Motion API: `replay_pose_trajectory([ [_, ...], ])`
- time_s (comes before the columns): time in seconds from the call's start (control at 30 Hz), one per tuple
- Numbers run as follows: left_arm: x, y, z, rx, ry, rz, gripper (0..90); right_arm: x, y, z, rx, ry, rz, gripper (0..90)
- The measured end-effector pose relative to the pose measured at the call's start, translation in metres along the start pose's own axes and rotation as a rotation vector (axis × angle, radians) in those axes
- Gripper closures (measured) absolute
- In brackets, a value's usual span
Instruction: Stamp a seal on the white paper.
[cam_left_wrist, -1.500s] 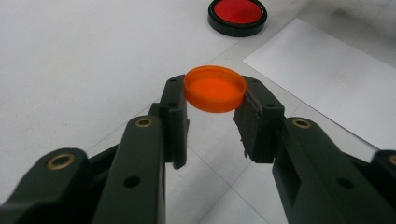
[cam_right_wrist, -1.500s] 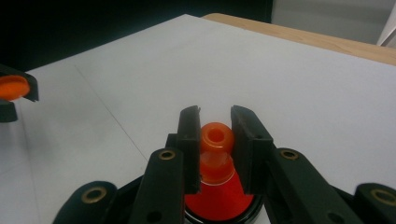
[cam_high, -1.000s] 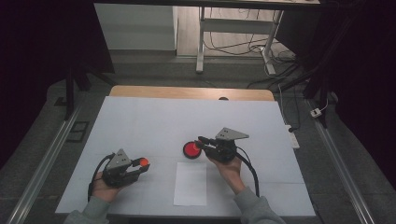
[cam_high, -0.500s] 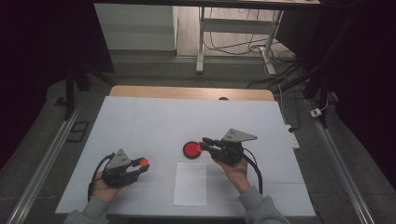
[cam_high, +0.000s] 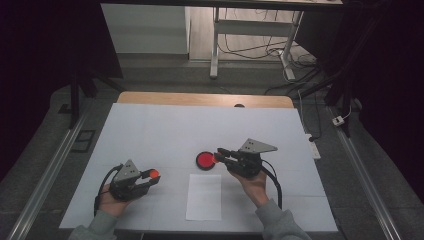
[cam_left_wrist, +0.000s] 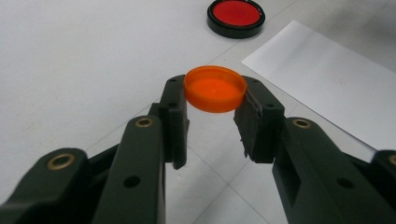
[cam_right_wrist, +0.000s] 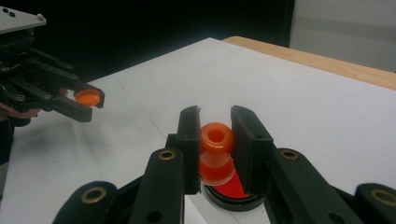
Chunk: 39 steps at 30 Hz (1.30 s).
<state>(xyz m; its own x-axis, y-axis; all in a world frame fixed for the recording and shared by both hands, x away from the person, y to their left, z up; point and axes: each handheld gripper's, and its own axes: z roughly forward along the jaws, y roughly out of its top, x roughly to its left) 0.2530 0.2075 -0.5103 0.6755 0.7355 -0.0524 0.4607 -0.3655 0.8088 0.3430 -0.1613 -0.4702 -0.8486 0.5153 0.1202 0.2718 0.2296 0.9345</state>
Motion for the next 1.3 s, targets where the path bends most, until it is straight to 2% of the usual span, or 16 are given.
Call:
replay_pose_trajectory([
  [0.63, 0.0, -0.001, 0.001, 0.006, 0.0, 0.001, 64.5, 0.009, -0.005, -0.008, 0.015, 0.013, -0.012, 72.7],
  [1.3, 0.0, -0.001, 0.001, 0.004, 0.005, -0.001, 64.5, 0.025, -0.015, -0.011, 0.057, 0.059, -0.04, 72.7],
])
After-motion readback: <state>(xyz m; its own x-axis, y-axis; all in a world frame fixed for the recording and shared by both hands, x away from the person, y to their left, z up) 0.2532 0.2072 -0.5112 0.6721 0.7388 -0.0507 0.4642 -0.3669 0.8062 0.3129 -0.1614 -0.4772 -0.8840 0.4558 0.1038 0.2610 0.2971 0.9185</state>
